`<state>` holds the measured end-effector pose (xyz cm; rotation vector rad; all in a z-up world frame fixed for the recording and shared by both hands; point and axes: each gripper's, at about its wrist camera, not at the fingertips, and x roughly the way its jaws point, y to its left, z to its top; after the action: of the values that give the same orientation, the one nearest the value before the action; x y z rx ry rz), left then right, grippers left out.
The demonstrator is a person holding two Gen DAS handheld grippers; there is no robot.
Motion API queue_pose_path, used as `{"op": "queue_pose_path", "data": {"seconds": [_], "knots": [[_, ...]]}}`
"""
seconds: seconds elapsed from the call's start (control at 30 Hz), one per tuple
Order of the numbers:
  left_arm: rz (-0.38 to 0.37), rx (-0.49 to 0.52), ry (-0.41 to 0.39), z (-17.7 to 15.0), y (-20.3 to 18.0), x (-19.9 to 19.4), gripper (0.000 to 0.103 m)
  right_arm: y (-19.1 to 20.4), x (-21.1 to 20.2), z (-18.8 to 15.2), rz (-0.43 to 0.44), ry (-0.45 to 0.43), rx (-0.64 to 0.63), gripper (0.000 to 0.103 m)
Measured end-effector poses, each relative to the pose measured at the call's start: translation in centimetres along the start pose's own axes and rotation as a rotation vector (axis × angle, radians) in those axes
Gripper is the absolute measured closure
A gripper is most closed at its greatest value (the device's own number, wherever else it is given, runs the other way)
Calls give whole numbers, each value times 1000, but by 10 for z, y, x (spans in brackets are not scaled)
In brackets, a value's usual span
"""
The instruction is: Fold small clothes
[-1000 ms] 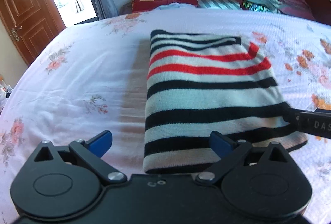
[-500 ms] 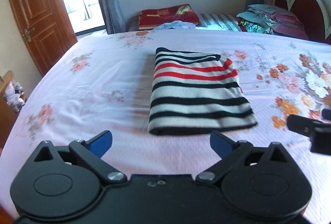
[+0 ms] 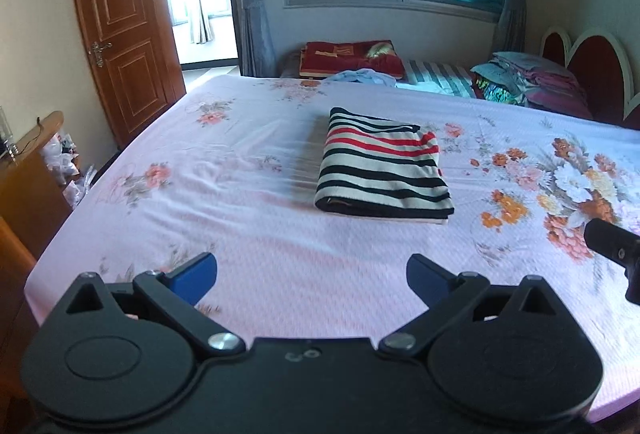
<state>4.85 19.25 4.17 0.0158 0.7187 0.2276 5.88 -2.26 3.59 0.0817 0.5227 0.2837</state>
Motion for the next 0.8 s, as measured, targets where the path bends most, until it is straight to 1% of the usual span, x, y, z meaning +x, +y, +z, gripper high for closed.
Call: {"op": "queue_pose_path", "data": {"seconds": [0.17, 0.33, 0.57, 0.8], "knots": [[0, -9, -24, -12, 5, -27, 2, 6, -26, -6, -8, -21, -1, 0], [-2, -15, -39, -16, 7, -41, 2, 12, -43, -11, -11, -38, -9, 0], [-6, -24, -57, -22, 10, -53, 2, 15, -55, -13, -16, -52, -14, 0], [-2, -18, -63, -24, 9, -57, 2, 17, -58, -14, -17, -57, -17, 0]]}}
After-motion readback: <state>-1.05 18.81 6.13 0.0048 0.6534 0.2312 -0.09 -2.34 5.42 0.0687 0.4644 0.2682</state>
